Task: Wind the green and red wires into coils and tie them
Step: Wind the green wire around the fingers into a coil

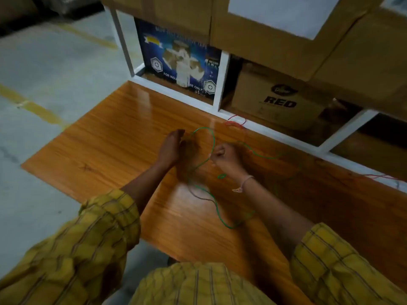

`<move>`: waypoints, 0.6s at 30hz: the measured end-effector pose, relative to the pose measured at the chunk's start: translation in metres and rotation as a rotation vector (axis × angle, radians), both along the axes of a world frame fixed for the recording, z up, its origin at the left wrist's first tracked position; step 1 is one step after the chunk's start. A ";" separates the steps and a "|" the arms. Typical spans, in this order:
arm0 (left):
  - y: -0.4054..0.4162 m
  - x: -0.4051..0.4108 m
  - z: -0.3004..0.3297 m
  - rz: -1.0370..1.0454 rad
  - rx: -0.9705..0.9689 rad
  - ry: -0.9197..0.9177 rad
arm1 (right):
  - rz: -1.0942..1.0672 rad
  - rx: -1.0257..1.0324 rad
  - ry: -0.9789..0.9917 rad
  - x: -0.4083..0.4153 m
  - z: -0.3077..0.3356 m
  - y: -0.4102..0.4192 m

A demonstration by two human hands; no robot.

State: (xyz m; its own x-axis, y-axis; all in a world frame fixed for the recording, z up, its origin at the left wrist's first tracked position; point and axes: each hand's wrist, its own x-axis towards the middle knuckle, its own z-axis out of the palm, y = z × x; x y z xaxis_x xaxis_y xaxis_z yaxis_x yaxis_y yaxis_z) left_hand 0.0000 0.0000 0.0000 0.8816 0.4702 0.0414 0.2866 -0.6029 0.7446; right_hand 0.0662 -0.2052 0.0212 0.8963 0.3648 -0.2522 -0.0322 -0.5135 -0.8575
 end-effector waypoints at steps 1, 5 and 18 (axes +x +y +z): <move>0.005 0.010 -0.001 -0.014 -0.014 0.012 | -0.031 -0.056 -0.027 0.004 -0.014 0.010; 0.007 0.034 0.010 -0.064 -0.109 0.163 | -0.110 -0.198 -0.048 0.023 -0.056 0.031; 0.016 0.034 0.060 -0.285 -1.484 0.079 | -0.088 -0.008 0.055 -0.013 -0.017 0.063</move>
